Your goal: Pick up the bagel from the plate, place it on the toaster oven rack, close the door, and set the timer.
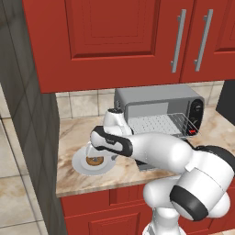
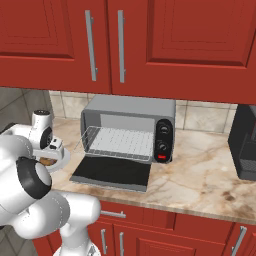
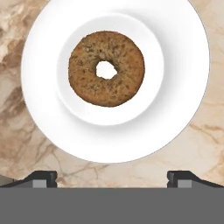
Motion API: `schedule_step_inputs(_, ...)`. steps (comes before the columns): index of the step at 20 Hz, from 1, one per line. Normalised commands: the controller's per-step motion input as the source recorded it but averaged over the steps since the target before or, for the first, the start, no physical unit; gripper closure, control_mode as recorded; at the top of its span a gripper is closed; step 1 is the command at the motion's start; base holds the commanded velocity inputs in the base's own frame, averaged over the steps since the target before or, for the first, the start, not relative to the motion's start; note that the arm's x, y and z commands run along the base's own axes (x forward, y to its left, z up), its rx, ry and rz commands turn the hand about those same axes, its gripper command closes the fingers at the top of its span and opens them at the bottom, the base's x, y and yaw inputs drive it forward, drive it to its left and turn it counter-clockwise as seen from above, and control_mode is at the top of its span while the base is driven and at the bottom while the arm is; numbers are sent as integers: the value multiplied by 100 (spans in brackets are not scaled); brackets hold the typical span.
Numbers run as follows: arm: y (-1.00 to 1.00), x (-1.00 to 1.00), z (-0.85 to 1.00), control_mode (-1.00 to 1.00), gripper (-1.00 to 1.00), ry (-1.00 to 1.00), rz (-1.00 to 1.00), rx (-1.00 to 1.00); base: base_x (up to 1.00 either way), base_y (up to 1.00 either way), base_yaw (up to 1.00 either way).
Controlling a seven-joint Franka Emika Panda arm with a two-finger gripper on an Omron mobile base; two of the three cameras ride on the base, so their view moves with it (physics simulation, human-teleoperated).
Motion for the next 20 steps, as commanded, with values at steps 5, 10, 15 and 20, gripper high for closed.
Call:
schedule_step_inputs(5,0,0,-10,-100,-100,0,-7,2,0,0,0)
schedule_step_inputs(10,0,7,-2,-100,-100,0,-7,6,0,0,0)
schedule_step_inputs(15,0,16,0,-100,-100,-1,-9,7,0,0,0)
schedule_step_inputs(20,0,16,-10,-100,-100,0,-11,2,0,0,0)
